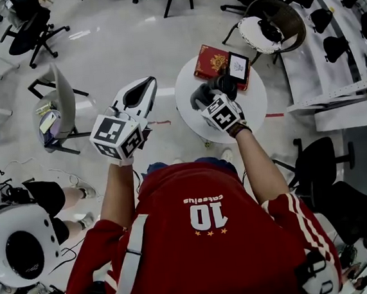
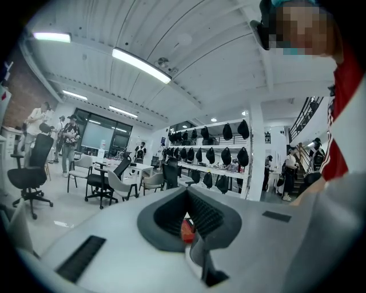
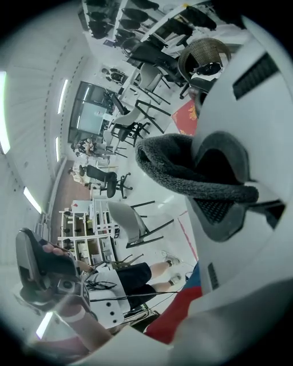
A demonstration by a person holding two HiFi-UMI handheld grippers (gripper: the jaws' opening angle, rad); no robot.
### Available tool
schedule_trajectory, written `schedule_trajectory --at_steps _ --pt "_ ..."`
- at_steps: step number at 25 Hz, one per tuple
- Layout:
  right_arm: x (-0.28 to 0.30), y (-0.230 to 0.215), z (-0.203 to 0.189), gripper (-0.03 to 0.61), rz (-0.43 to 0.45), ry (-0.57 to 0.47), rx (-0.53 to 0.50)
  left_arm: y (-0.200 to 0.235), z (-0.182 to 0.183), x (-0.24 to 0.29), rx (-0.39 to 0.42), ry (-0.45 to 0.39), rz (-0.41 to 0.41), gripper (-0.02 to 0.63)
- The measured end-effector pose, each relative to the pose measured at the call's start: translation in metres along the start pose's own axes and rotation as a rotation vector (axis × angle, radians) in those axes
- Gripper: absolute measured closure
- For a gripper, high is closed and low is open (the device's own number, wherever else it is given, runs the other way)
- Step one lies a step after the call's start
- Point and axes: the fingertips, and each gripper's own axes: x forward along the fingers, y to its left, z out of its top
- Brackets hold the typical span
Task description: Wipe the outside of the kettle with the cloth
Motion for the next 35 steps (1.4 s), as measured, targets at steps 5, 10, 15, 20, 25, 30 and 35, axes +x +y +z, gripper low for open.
schedule_trajectory --at_steps 5,10,15,20,25,30,35 --pt "0.000 -0.010 0.029 0.534 -0.019 -0.067 -0.010 0.011 0.004 -0.002 0.003 -0.011 0.013 0.607" --pt "-0.002 -0.009 0.027 0.534 -0.026 -0.039 -0.010 0.019 0.004 -0.008 -0.008 -0.018 0.025 0.607" --pt "-0.020 -0.010 0.038 0.534 -0.043 -0.077 -0.048 0.011 0.005 -0.004 -0.016 -0.026 0.018 0.607" --pt "-0.044 -0.023 0.038 0.534 -0.059 -0.094 -0.059 -0.006 0.009 0.005 -0.013 -0.023 0.015 0.607" --pt "-0.072 -0.047 0.032 0.534 -0.084 -0.134 -0.068 -0.025 0.009 0.018 -0.012 -0.018 0.025 0.607" --pt "-0.100 -0.077 0.025 0.534 -0.098 -0.175 -0.072 -0.051 0.006 0.042 -0.013 -0.006 0.032 0.607" --pt "-0.125 -0.116 0.009 0.534 -0.116 -0.201 -0.059 -0.075 0.006 0.069 -0.011 -0.003 0.046 0.607"
